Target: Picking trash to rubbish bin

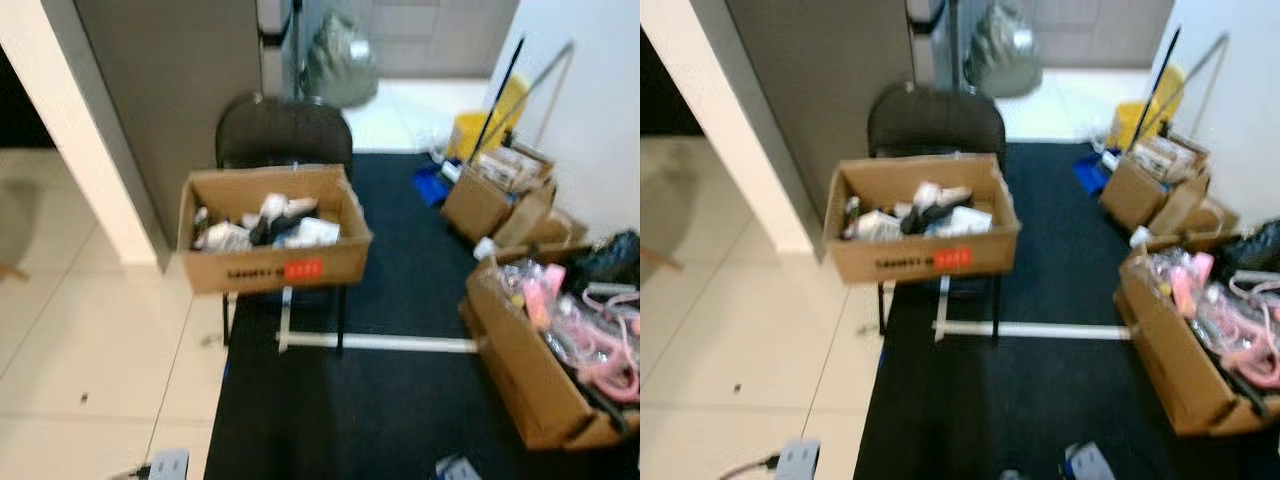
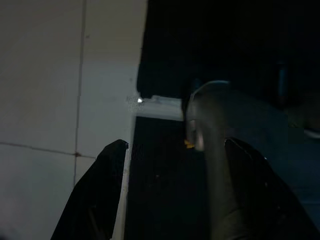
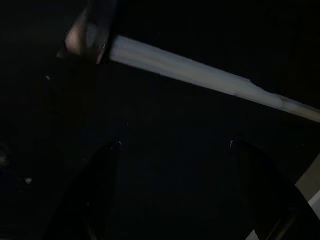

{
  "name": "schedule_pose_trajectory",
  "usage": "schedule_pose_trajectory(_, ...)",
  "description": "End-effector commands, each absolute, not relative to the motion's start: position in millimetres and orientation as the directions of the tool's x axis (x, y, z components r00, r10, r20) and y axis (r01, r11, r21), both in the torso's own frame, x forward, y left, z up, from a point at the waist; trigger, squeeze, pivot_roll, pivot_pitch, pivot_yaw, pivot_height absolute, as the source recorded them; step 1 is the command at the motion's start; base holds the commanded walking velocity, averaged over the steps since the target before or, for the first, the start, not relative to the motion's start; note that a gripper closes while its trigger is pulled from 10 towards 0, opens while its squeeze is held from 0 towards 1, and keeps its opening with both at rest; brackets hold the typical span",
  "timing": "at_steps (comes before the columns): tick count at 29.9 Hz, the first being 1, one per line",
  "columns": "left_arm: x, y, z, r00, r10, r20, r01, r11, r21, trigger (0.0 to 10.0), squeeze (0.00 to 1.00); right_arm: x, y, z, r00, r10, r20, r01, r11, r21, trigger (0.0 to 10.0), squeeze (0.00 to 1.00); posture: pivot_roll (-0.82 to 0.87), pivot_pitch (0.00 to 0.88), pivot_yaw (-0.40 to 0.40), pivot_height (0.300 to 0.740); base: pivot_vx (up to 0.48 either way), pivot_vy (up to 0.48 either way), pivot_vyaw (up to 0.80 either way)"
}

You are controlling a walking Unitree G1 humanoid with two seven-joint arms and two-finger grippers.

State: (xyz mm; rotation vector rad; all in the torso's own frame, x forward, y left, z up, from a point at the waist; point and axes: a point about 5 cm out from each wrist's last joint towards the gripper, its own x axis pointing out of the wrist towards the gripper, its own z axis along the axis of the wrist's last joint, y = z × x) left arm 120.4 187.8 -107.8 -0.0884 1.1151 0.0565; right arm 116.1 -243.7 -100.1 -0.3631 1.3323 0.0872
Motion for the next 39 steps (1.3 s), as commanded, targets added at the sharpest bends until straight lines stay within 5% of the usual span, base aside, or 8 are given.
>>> schedule_pose_trajectory(1, 108, 185, -112, 0.396, -0.008, -0.918, -0.087, 0.995, -0.047, 10.0, 0.00, 119, -246, -99, 0.248, -0.161, -0.955, -0.257, 0.940, -0.225, 10.0, 0.00, -0.04, 0.033, 0.038, 0.740, -0.337, 0.000, 0.00)
schedule_pose_trajectory(39, 110, 183, -112, 0.397, -0.017, -0.918, -0.066, 0.997, -0.047, 10.0, 0.00, 109, -250, -101, 0.228, -0.189, -0.955, -0.263, 0.933, -0.247, 10.0, 0.00, -0.05, 0.027, 0.040, 0.740, -0.342, 0.000, 0.00)
